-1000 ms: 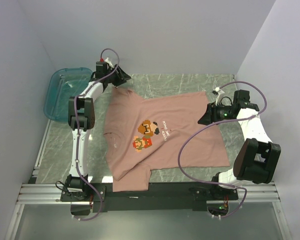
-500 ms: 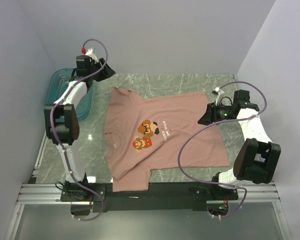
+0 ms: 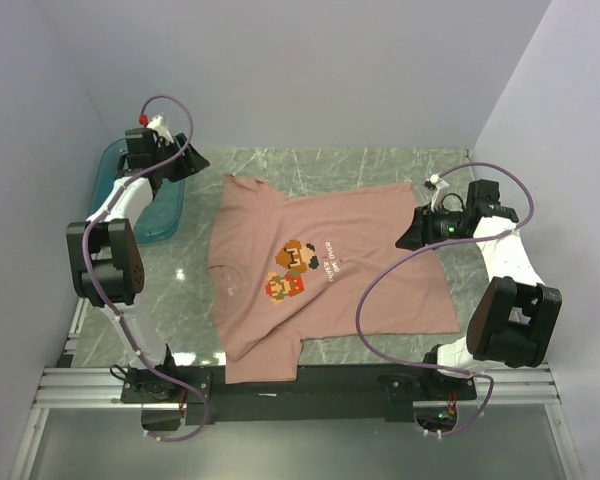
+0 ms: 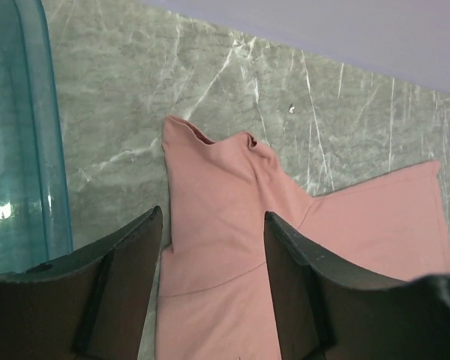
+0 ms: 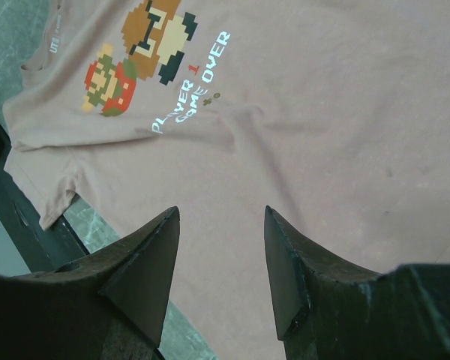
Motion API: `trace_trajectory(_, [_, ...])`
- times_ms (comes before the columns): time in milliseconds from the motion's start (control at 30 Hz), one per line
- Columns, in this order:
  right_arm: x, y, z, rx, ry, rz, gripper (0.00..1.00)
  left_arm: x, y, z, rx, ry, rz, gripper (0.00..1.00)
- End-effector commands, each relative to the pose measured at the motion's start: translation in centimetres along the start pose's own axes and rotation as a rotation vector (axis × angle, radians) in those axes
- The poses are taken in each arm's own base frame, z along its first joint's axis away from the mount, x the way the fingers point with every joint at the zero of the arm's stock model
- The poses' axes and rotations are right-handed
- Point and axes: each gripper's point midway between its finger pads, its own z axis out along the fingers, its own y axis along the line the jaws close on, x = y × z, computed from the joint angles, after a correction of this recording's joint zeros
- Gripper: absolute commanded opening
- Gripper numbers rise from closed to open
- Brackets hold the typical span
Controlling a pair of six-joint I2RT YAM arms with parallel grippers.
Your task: Fold and stack the t-shirts
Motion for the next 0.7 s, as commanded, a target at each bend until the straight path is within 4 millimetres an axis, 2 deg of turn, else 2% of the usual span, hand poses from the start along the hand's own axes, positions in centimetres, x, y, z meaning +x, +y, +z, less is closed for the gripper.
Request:
trace_trajectory(0, [-1.2,0.0,-0.6,0.013,-0.031,-0.035,0.56,-0.1,-1.9,0.2,0.074,0.01,0.028,0.61])
trace_trajectory(333, [-1.0,-0.2,-0.5,0.01,-0.024,-0.029,0.56,2.2,-0.3,1.9,0.027,0.082,0.042,0.57])
trace_trajectory(667, [-1.0,-0.1,-0.4,0.003,-0.023,-0.031,0.56,3.7,-0.1,3.7,0.003,0.138,0.062,0.57])
